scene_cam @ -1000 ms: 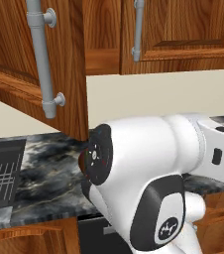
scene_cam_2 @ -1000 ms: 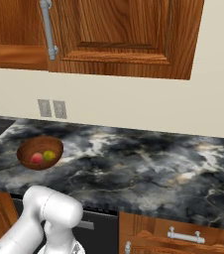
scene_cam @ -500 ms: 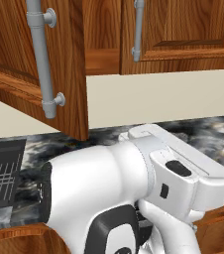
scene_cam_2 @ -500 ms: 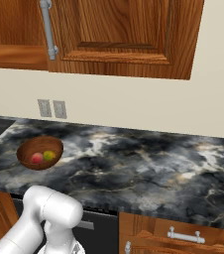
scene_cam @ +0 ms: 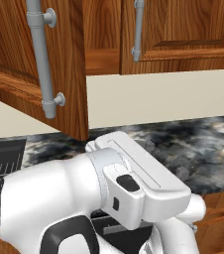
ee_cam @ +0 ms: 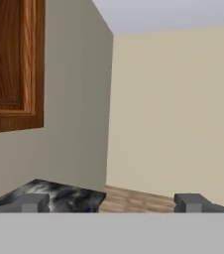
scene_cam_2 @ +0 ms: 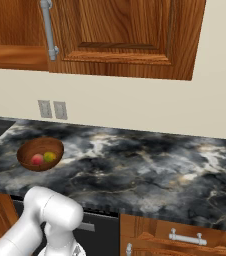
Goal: Open the cabinet. Pick the peach and orange from the cabinet and place them into the bowl. Then close the cabinet.
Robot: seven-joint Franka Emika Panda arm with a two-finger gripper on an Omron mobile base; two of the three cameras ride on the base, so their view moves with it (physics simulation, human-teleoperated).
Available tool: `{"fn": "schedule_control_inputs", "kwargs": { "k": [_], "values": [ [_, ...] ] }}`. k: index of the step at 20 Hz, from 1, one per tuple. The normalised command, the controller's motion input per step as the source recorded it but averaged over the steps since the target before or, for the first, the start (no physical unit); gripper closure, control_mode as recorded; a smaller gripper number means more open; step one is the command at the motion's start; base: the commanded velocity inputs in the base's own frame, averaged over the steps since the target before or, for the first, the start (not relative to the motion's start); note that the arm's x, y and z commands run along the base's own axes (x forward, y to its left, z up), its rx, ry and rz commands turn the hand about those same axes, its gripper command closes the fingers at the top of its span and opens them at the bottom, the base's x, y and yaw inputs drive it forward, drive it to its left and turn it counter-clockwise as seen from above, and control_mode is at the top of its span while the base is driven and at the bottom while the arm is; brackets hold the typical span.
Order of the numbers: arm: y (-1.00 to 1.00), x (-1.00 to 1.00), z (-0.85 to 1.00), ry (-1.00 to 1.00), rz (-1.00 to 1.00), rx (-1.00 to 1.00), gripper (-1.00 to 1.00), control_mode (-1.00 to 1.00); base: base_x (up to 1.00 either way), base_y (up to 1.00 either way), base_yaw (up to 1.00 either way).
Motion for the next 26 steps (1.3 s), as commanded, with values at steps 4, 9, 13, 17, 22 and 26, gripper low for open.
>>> {"fn": "schedule_control_inputs", "kwargs": {
  "k": [4, 9, 13, 17, 22, 26],
  "values": [
    [0.52, 0.12, -0.22, 0.0, 0.01, 0.0, -1.0, -1.0, 0.0, 0.0, 0.0],
    [0.48, 0.12, -0.14, 0.0, 0.08, 0.0, -1.0, -1.0, 0.0, 0.0, 0.0],
    [0.38, 0.14, -0.12, 0.0, 0.12, 0.0, -1.0, -1.0, 0.0, 0.0, 0.0],
    [0.38, 0.24, -0.08, 0.0, 0.11, 0.0, -1.0, -1.0, 0.0, 0.0, 0.0],
    [0.34, 0.36, -0.05, 0.0, 0.09, 0.0, -1.0, -1.0, 0.0, 0.0, 0.0],
    [0.28, 0.48, -0.09, 0.0, 0.07, 0.0, -1.0, -1.0, 0.0, 0.0, 0.0]
  ]
}}
